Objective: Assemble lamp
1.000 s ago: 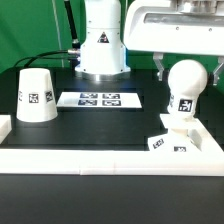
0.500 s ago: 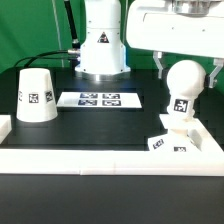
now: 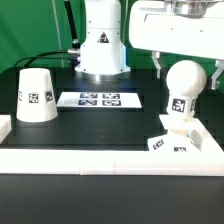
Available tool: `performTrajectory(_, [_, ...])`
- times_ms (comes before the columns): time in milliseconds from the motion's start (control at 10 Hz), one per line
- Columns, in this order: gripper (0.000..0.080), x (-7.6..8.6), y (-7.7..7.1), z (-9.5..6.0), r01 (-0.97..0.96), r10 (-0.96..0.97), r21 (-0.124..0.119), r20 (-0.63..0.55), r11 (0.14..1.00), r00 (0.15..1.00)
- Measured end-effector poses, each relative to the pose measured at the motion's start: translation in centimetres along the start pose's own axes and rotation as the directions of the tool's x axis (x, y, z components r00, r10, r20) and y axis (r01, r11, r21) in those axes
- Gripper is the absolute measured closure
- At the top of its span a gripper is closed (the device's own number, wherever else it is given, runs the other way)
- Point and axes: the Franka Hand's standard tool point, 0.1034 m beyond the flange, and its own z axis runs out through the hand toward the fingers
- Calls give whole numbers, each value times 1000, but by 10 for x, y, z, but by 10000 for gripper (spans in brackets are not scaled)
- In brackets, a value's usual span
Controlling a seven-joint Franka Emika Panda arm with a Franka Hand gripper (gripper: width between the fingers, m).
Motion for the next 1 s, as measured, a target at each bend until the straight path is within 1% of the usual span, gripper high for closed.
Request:
performTrajectory(200, [101,0,1,1,225,-225,-6,-2,974,974])
performTrajectory(400, [100,-1,-1,1,447,-447,-9,-2,894,894])
performTrajectory(600, [100,-1,-1,1,552,-552,-9,-1,834,834])
performTrajectory(900, [100,-1,-1,1,720,-720,-9,2,694,694])
performTrajectory(1000, [100,0,-1,2,768,-768,-15,0,640,640])
